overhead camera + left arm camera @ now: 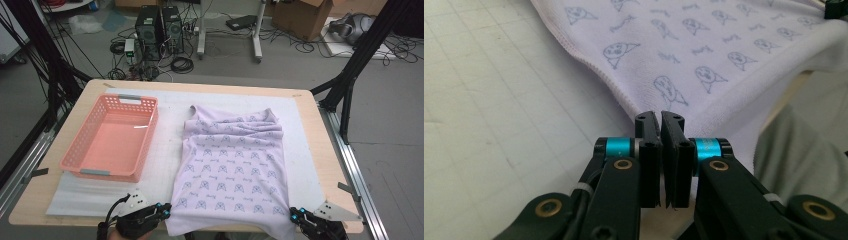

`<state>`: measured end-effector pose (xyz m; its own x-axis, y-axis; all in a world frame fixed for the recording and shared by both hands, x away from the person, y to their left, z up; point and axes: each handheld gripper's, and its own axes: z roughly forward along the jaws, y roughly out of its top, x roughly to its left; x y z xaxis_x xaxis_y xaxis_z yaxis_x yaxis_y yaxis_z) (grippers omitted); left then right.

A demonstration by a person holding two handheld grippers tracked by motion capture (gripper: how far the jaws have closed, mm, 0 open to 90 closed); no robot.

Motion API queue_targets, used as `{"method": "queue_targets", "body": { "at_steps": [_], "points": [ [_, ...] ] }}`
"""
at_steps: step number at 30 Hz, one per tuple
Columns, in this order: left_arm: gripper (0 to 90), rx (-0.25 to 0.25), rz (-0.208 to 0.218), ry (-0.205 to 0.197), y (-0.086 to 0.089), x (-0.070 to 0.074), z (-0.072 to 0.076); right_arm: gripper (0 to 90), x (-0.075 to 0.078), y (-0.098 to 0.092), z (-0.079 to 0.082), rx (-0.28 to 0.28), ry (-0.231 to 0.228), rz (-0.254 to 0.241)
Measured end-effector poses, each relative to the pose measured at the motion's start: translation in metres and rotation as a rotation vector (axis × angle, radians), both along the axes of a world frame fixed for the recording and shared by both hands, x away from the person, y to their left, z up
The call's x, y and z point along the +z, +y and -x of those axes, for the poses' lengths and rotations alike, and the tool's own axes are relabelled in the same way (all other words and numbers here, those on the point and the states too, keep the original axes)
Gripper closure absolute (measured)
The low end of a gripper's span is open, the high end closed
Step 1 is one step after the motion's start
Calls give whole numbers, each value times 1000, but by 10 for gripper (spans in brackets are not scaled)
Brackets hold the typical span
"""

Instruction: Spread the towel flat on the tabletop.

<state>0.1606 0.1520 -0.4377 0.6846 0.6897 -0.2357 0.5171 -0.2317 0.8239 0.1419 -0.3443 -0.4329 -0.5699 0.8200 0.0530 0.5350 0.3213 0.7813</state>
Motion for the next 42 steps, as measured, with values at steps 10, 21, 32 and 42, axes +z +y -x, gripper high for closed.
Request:
{"method": "queue_targets", "body": {
  "at_steps": [10, 21, 32, 42],
  "points": [
    [506, 33, -10, -77, -6, -9, 0, 682, -4, -8, 8, -48, 40, -33],
    [476, 110, -77, -21, -26, -17, -59, 642, -12, 2, -47, -125, 27, 13],
    [876, 112, -136, -36, -25, -15, -54, 858, -14, 10, -61, -95, 44, 35],
    [876, 93, -81, -5, 7, -7, -16, 861, -2, 14, -31, -34, 38, -8]
  ]
}}
